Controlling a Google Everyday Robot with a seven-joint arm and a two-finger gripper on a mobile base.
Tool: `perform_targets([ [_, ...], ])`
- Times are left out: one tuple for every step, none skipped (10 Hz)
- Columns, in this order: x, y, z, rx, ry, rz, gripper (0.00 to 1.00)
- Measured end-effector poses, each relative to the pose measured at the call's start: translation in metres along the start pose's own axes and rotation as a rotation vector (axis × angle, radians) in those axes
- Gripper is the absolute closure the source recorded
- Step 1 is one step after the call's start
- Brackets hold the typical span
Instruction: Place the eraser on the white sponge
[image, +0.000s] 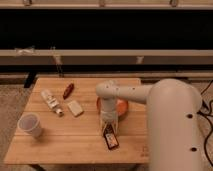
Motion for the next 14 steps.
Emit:
perform_targets([
  [-0.002,-0.003,0.001,-0.003,-0.007,-0.006,0.88],
  [-0.004,-0.004,0.000,-0.004,-0.009,-0.009,0.95],
  [-0.007,-0.008,-0.006,0.001,-0.003,-0.010,0.99],
  [-0.012,-0.017,-0.017,0.004,0.012,-0.021,1.00],
  [-0.015,-0.025,-0.026,0.006,0.027,-0.033,1.00],
  [-0.017,-0.034,-0.037,0.010,0.044,-0.046,1.00],
  [-0.018,-0.046,-0.049,0.012,0.064,-0.065,1.00],
  [-0.016,-0.065,-0.063,0.011,0.083,-0.098,1.00],
  [-0.013,-0.082,-0.072,0.008,0.094,-0.129,1.00],
  [-0.008,-0.096,-0.080,0.006,0.101,-0.154,1.00],
  [0.003,-0.114,-0.088,0.002,0.104,-0.185,1.00],
  [0.014,-0.131,-0.094,-0.003,0.103,-0.213,1.00],
  [0.026,-0.143,-0.101,-0.005,0.105,-0.232,1.00],
  [0.051,-0.152,-0.112,-0.013,0.109,-0.255,1.00],
])
